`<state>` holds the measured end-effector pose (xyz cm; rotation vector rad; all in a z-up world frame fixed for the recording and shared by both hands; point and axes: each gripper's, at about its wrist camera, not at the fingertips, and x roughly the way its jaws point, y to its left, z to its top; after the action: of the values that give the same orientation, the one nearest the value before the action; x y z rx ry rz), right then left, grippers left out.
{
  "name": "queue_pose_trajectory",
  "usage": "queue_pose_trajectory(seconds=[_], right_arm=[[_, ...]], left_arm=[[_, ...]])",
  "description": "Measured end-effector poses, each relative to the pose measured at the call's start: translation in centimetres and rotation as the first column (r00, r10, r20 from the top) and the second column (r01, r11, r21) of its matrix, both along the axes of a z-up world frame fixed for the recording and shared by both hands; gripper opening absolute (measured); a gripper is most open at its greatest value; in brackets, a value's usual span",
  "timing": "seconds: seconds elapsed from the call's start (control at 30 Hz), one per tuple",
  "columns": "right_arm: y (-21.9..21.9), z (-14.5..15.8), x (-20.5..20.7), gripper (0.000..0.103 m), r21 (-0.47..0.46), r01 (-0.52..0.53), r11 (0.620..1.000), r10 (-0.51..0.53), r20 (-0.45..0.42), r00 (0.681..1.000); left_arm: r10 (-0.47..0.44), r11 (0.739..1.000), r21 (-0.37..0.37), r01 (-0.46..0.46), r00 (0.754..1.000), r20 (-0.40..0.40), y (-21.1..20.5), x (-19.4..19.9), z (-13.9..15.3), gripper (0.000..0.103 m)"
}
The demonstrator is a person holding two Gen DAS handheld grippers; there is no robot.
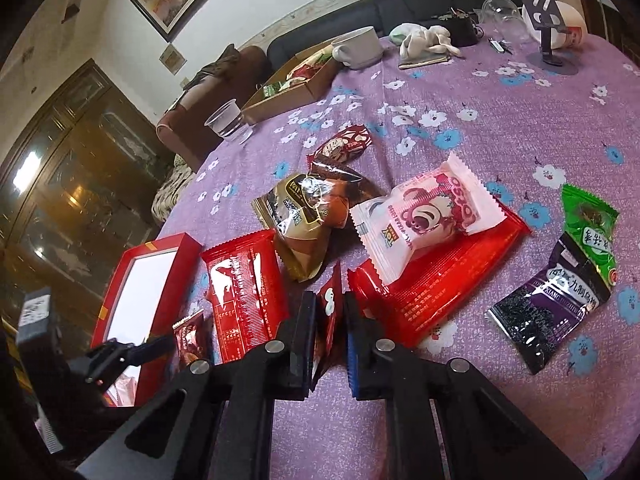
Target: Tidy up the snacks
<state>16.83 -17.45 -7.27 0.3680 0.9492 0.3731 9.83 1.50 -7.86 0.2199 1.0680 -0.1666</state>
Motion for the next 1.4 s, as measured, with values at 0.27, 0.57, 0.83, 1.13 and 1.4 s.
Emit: queue_pose_trajectory(seconds=[0.27, 0.57, 0.83, 1.13, 1.4], right_arm=[[-0.7, -0.5, 0.2, 0.012, 0.056, 0.019, 0.998, -0.017, -0.038, 0.999], [-0.6, -0.7, 0.1, 0.012, 0.104, 0.006, 0.995, 0.0, -0.054, 0.999], [-1.2, -0.8, -0.8, 0.012, 0.197, 0.02, 0.98, -0.008, -0.062, 0.998], [-1.2, -0.6, -2.6, 0.012, 0.258, 0.04, 0.965, -0.031, -0.038, 0.999], [-0.6, -0.7, -3.3, 0.011, 0.259, 0.032, 0.965, -0.027, -0.02, 0.999]], left_arm=[[-0.003, 0.999, -0.05, 0.004, 1.0, 0.013, -0.3, 0.3, 0.0, 0.04], [-0.019, 0.999, -0.041, 0.022, 0.997, 0.079, 0.0, -0.8, 0.7, 0.019], [-0.037, 0.997, -0.056, 0.044, 0.993, 0.111, 0.7, -1.7, 1.1, 0.013], [-0.052, 0.995, -0.078, 0.063, 0.99, 0.133, 1.0, -2.7, 1.7, 0.004], [-0.014, 0.997, -0.078, 0.02, 0.997, 0.07, 0.2, -1.4, 0.7, 0.007]])
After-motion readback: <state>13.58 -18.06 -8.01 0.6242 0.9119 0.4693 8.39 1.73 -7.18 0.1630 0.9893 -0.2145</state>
